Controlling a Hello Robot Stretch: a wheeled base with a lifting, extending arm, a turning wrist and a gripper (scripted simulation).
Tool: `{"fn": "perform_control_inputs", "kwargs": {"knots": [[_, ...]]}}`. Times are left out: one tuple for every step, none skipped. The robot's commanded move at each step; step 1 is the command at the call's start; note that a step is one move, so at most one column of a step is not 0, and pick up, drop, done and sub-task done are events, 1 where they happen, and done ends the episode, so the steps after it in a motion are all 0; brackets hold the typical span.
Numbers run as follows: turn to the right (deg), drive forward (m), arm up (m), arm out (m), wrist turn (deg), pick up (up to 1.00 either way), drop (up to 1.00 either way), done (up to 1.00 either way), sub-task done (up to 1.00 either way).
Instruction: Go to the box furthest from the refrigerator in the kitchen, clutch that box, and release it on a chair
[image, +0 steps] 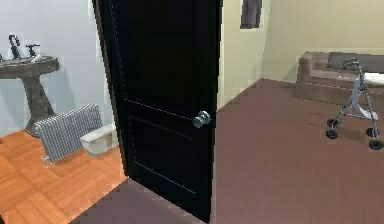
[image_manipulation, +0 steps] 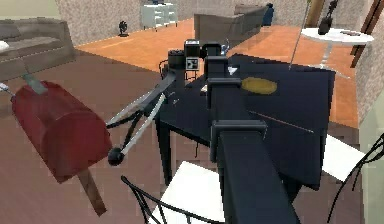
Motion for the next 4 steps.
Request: {"fn": "perform_control_inputs", "kwargs": {"knots": [[0.0,0.00,0.00,0.00,45.0,0.00,0.00,0.00,0.00],[0.0,0.00,0.00,0.00,45.0,0.00,0.00,0.00,0.00],[0.0,0.00,0.00,0.00,45.0,0.00,0.00,0.00,0.00],[0.0,0.00,-0.38,0.00,0.0,0.00,0.00,0.00,0.00]]}}
